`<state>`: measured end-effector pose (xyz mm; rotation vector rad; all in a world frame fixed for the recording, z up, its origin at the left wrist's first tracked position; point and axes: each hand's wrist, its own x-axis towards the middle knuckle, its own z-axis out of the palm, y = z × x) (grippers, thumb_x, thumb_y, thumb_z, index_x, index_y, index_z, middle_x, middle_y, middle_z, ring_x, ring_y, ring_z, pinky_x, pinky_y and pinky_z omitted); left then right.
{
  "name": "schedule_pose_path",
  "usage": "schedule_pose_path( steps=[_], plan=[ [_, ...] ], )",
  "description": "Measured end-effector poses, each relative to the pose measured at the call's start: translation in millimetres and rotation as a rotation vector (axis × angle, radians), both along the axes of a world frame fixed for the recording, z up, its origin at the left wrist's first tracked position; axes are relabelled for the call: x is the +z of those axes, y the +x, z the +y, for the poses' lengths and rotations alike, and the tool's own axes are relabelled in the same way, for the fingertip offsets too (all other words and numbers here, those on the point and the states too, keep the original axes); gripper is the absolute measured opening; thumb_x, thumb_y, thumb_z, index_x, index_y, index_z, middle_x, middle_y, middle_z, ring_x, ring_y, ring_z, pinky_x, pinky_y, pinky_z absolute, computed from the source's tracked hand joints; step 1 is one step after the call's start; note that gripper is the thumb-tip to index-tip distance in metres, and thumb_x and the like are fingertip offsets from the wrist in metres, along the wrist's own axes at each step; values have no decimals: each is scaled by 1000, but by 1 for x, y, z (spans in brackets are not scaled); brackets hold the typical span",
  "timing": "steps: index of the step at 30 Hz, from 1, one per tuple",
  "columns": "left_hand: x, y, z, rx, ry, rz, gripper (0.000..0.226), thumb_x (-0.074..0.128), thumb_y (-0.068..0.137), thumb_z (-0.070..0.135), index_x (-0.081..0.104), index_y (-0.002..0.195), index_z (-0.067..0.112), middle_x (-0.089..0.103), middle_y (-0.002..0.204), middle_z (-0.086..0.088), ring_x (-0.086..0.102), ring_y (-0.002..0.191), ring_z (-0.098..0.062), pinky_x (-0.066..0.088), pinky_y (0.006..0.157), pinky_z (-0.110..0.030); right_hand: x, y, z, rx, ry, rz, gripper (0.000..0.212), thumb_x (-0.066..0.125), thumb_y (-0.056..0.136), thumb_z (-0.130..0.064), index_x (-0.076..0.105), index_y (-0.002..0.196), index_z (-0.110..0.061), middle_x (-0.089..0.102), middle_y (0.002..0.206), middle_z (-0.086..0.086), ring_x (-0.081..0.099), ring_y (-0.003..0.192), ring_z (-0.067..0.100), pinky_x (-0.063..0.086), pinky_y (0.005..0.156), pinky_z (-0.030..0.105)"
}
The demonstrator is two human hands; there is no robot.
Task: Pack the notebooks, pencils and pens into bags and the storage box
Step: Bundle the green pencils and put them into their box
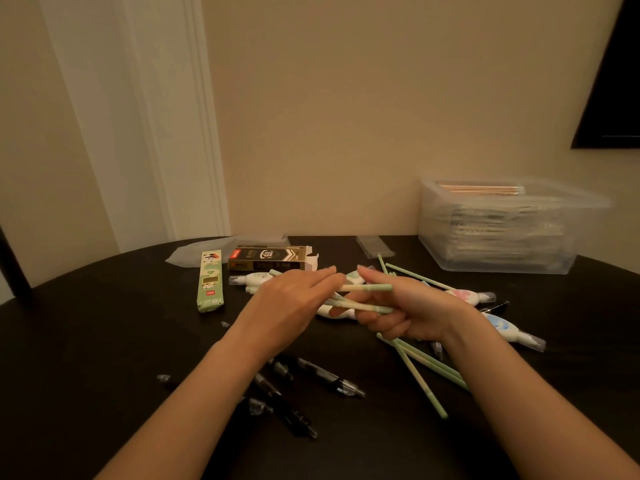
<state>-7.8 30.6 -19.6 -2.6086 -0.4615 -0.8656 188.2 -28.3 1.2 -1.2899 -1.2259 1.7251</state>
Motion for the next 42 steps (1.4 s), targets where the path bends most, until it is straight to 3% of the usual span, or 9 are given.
schedule_pose_path(
  steps=[3, 7, 11, 17, 20, 22, 24, 29, 42],
  plan=[
    [-1, 0, -1, 44, -47, 33, 63, 79, 63, 4, 49, 117, 16, 65, 72, 0, 60, 55, -14, 50, 42, -26, 1, -1, -1, 46, -25, 18, 81, 31, 80, -71, 67, 108, -5, 41, 63, -1, 19, 39, 3, 15, 36, 11],
    [8, 3, -11, 170, -90, 138, 23, 42, 97, 25, 42, 120, 24, 60, 87, 5, 55, 68, -10, 32, 49, -19, 3, -4, -2, 37, -1, 101, 73, 30, 85, -68, 64, 100, -5, 52, 67, 6, 26, 33, 3, 20, 31, 10],
    [13, -7, -6, 361, -139, 97, 76, -10, 79, 70, 48, 108, 30, 58, 89, 12, 55, 75, -7, 44, 64, -26, 6, -6, -1, -170, 146, 48, 51, 36, 98, -45, 64, 107, -4, 61, 72, 7, 31, 37, 3, 25, 34, 11],
    [15, -10, -3, 425, -383, 109, 30, 30, 95, 50, 48, 98, 26, 58, 85, 7, 53, 70, -9, 46, 64, -27, 4, -12, -5, -293, 427, 22, 27, 48, 97, -22, 66, 107, -4, 61, 73, 2, 51, 56, 8, 45, 52, 19],
    [23, -12, -4, 274, -1050, -145, 27, 37, 99, 39, 49, 82, 20, 49, 64, 6, 42, 51, -7, 35, 48, -21, 6, -10, -3, -440, 551, -189, 34, 39, 100, -31, 65, 100, -10, 53, 59, -2, 44, 49, 6, 37, 47, 18],
    [33, -22, -6, 106, -1610, -316, 30, 38, 99, 35, 47, 80, 14, 40, 55, 5, 33, 43, -6, 28, 39, -17, 5, -4, -1, -498, 656, -605, 35, 39, 101, -32, 66, 89, -13, 49, 58, -4, 42, 51, 6, 36, 52, 20],
    [34, -29, -5, -6, -1859, -417, 26, 39, 99, 31, 47, 83, 12, 38, 54, 3, 31, 40, -5, 25, 34, -14, 3, 3, 1, -400, 640, -976, 30, 46, 98, -32, 65, 83, -16, 55, 66, -3, 49, 60, 7, 42, 60, 25],
    [27, -19, -9, -25, -2025, -621, 18, 44, 97, 21, 53, 91, 7, 48, 56, 2, 42, 42, -4, 34, 34, -13, -3, 12, 3, -174, 351, -1379, 32, 55, 92, -34, 68, 83, -7, 63, 74, 6, 55, 67, 15, 47, 66, 32],
    [20, 7, -26, -67, -2165, -870, 25, 41, 100, 19, 59, 98, 2, 71, 74, -12, 71, 64, -18, 57, 50, -26, -8, -12, -6, 158, 134, -1662, 42, 56, 92, -36, 51, 124, -11, 55, 113, 7, 56, 100, 21, 49, 88, 33]
  ],
)
